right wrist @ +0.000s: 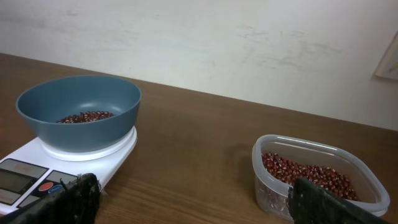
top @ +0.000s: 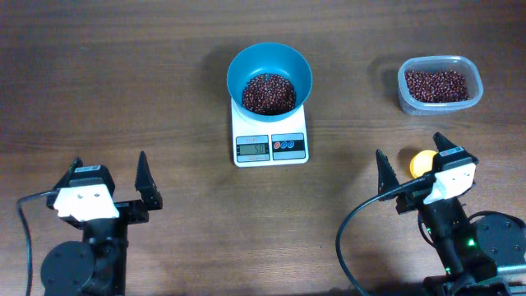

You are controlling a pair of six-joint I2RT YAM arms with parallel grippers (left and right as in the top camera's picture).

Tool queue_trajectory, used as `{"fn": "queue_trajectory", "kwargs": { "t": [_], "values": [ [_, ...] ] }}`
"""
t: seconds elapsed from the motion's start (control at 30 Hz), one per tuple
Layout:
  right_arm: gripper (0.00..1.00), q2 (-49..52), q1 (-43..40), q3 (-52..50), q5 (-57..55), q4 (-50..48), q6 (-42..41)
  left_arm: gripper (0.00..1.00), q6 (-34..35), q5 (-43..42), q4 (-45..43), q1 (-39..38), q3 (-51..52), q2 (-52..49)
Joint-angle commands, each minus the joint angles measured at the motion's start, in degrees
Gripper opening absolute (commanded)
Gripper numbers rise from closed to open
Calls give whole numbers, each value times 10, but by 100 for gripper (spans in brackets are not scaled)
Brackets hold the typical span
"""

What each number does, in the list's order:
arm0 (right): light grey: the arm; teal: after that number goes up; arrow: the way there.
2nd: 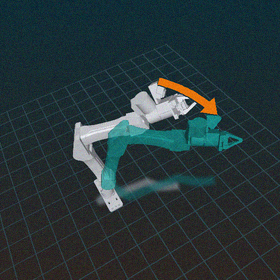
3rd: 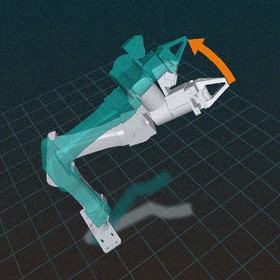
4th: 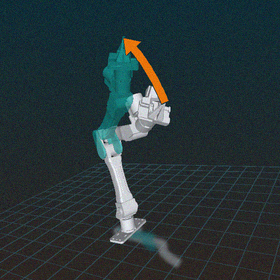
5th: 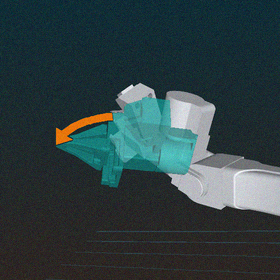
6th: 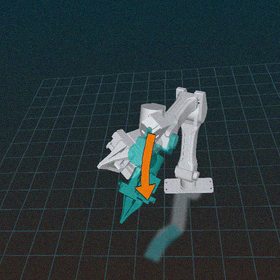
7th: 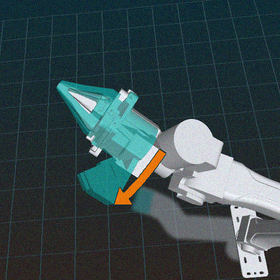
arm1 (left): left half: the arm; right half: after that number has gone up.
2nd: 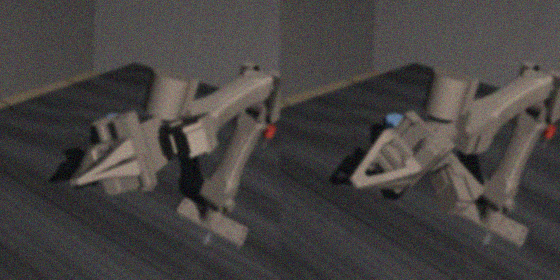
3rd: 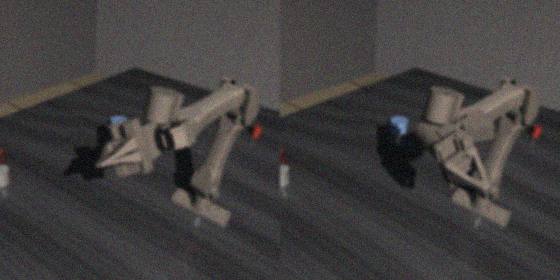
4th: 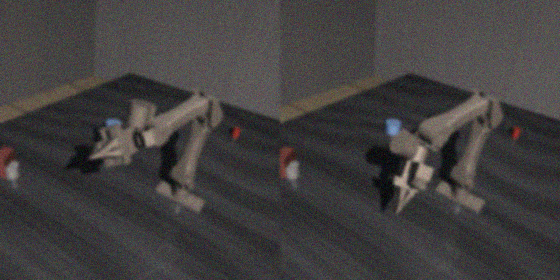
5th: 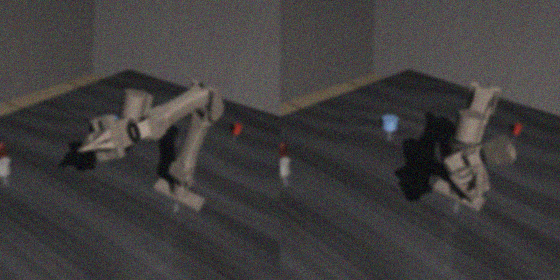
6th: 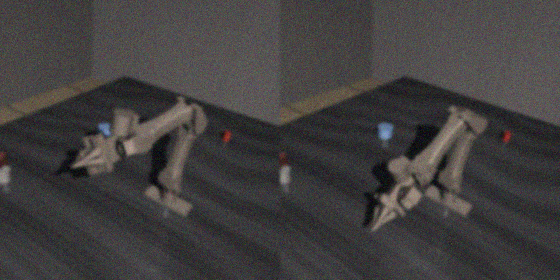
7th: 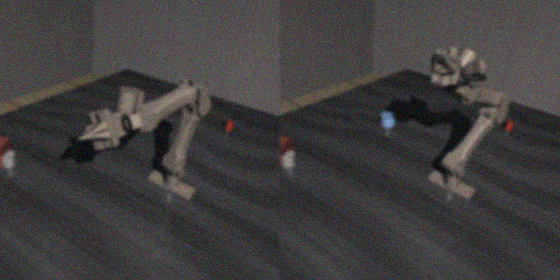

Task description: Scoop item into bowl and weigh 50g on scale

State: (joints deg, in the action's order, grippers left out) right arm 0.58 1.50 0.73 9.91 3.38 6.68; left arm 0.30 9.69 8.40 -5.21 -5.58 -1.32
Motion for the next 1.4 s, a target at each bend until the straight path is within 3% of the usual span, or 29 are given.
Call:
{"fn": "queue_trajectory", "kwargs": {
  "t": [0.0,0.1,0.2,0.37,0.57,1.37],
  "values": [
    [99,-4,4,-4,-5,2,4,99,1,6,-48,1,47,5],
    [99,-4,4,-4,-5,2,4,99,1,2,-45,1,51,5],
    [99,-4,4,-4,-5,2,4,99,-42,-4,-46,1,50,-9],
    [99,-4,4,-4,-5,2,4,99,-9,-3,-82,1,50,0],
    [99,-4,4,-4,-5,2,4,99,-12,-30,-43,1,50,7],
    [99,-4,4,-4,-5,2,4,98,-12,-30,-43,1,50,7]
  ]
}}
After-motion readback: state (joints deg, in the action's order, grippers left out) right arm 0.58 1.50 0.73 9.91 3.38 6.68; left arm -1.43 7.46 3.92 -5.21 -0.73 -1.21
